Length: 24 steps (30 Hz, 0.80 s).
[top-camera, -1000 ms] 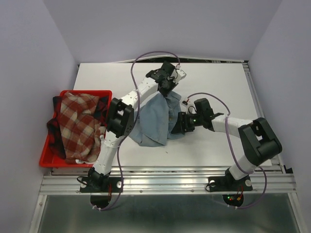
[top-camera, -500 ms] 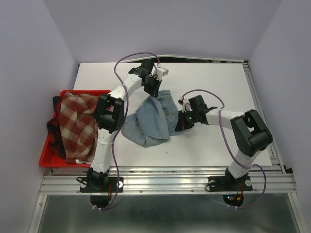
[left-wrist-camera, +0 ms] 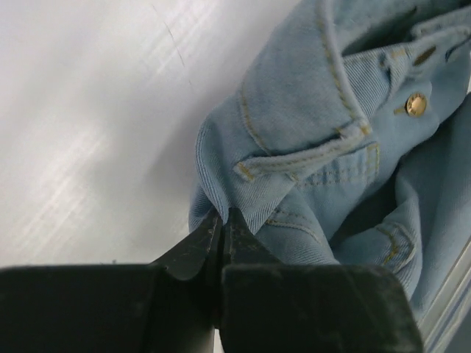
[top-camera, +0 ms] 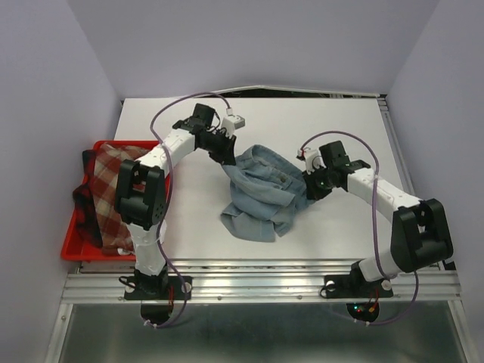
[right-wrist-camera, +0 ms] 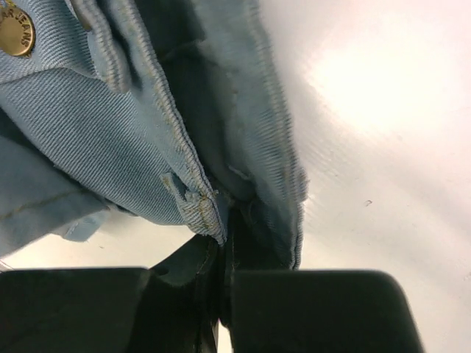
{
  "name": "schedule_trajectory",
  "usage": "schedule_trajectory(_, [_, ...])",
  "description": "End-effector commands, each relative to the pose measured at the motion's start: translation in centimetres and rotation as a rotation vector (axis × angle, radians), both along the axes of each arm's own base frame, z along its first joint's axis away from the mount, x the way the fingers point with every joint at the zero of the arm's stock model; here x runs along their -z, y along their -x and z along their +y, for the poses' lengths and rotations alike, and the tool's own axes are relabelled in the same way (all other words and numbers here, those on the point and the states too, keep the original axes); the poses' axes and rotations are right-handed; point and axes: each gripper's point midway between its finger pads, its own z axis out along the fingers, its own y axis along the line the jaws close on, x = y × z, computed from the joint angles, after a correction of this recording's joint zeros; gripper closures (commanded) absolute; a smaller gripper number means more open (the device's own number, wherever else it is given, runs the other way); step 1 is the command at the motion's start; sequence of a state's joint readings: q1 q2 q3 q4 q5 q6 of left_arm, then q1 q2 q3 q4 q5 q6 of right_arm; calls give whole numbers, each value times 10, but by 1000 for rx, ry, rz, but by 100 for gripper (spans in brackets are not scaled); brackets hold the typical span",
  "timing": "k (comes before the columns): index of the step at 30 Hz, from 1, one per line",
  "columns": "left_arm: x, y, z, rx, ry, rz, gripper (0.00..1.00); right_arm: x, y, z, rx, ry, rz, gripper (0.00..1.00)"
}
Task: Fold and stack the skirts
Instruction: Flatten the skirt out
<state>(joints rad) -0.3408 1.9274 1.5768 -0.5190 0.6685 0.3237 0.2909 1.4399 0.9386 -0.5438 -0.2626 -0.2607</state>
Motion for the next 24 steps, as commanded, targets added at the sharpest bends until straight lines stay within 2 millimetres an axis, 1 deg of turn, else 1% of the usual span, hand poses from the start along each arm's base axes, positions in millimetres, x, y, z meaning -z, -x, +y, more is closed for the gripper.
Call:
schedule_trajectory(1, [39,22,6,16,-47,34,84,38,20,-29,-82,177,115,99])
schedule_trajectory(2, [41,20,7,8,-51,31,77,41,20,-28,-87,173,126,99])
schedule_trajectory(3, [42,15,9,-7,-65,17,72,39,14,-25,-85,167,119,99])
schedule_trajectory(4, [39,12,8,-11,-66,10,63,44,11,-25,-86,170,131,99])
schedule_trajectory(5, [35,8,9,-9,-66,-6,55,44,8,-23,-86,165,130,99])
schedule_trajectory(6, [29,5,7,-4,-66,-25,53,44,4,-22,-86,163,124,99])
schedule_trajectory(7, [13,-6,6,-9,-62,-72,43,40,-4,-19,-83,158,108,99])
schedule_trajectory(8, [3,-10,6,2,-68,-102,42,42,-6,-17,-85,150,118,99])
schedule_trajectory(9, [-19,-24,3,-1,-67,-170,42,39,-12,-14,-79,143,110,99])
schedule_trajectory(11, [-41,-36,2,-5,-73,-234,41,39,-14,-11,-76,130,118,99])
schedule_trajectory(12, [-49,-38,-2,12,-77,-263,41,38,-15,-10,-73,123,118,99])
schedule_trajectory(13, [-68,-48,-5,2,-85,-321,40,37,-16,-8,-74,113,118,99])
schedule_trajectory(16, [-81,-59,-16,4,-124,-386,40,35,-16,-6,-74,105,114,99])
schedule_trajectory(17, [-76,-56,-27,31,-143,-398,40,35,-16,-6,-74,101,116,99])
schedule_trajectory(18, [-78,-56,-31,39,-153,-414,40,35,-16,-5,-76,98,115,99])
schedule_trajectory(19, [-73,-56,-36,49,-170,-415,40,35,-17,-5,-75,99,113,98])
schedule_trajectory(20, [-68,-51,-46,78,-177,-417,39,34,-17,-5,-76,100,111,98])
schedule_trajectory(21, [-64,-48,-51,96,-180,-409,39,34,-18,-5,-74,101,109,97])
schedule_trajectory(22, [-52,-48,-54,104,-200,-390,31,34,-19,-6,-69,104,111,95])
schedule_trajectory(23, [-46,-43,-62,120,-207,-381,28,34,-21,-6,-63,109,106,93])
schedule_trajectory(24, [-33,-42,-65,129,-223,-359,28,34,-21,-7,-61,110,109,89])
